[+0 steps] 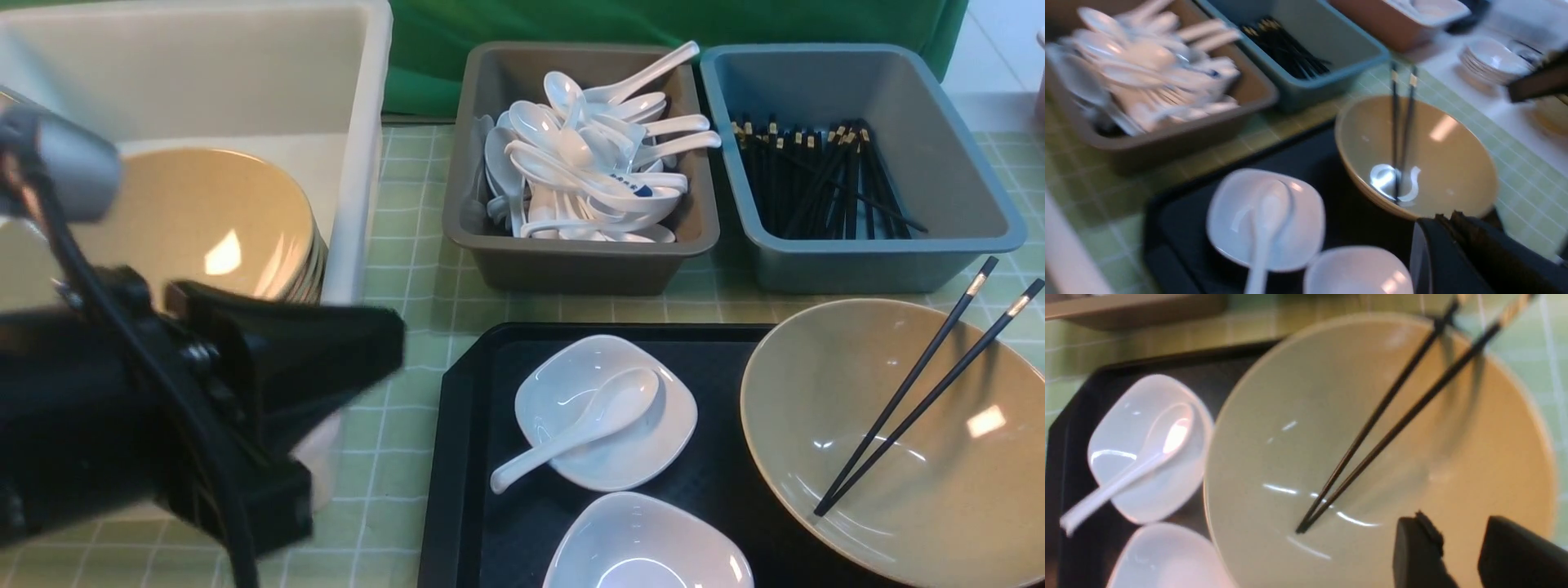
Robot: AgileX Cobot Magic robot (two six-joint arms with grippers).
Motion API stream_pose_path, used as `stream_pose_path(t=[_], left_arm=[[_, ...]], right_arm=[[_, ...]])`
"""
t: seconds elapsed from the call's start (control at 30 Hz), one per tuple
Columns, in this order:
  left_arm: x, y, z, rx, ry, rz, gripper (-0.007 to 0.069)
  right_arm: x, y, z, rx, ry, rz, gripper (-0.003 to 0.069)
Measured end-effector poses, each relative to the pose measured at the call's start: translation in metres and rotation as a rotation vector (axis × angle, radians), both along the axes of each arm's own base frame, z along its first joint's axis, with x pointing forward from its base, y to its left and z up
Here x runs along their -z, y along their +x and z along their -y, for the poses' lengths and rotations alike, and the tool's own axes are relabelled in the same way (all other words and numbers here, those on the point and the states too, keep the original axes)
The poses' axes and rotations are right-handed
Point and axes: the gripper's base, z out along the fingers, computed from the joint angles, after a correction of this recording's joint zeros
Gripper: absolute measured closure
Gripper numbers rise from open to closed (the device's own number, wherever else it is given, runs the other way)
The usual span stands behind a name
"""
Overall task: On green table put chopsticks spoon bowls plates into blue grey white boxes.
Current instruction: 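Move the grippers toward the tableware on the black tray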
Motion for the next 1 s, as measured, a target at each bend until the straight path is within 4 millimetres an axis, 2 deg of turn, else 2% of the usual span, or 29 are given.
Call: stream_pose_path(t=[0.2, 0.3, 0.37, 0.47, 0.67, 0.87, 1.0], left_arm=[[0.005, -0.001, 0.009, 0.055, 0.02, -0.04, 0.0627], [0.005, -0.001, 0.01, 0.055, 0.017, -0.036, 0.0627], [0.005, -0.001, 0.01, 0.054, 0.013, -0.035, 0.0627], [0.004, -0.001, 0.01, 0.055, 0.004, -0.039, 0.0627], [0.003, -0.002, 0.011, 0.057, -0.026, -0.059, 0.0627], [0.004, -0.003, 0.012, 0.063, -0.025, -0.078, 0.0627], [0.007, -0.005, 0.011, 0.074, -0.004, -0.1, 0.0627]], right_arm=[[0.021, 0.028, -0.021, 0.071, 0.045, -0.047, 0.0408], [0.041, 0.041, -0.036, 0.093, -0.025, -0.124, 0.0377], [0.048, 0.046, -0.039, 0.117, -0.069, -0.146, 0.0365], [0.066, 0.06, -0.04, 0.299, -0.107, -0.176, 0.0323], [0.08, 0.085, -0.05, 0.372, 0.0, -0.094, 0.0292], [0.099, 0.093, -0.053, 0.401, -0.011, -0.152, 0.0288], [0.1, 0.092, -0.052, 0.413, -0.022, -0.173, 0.0288]])
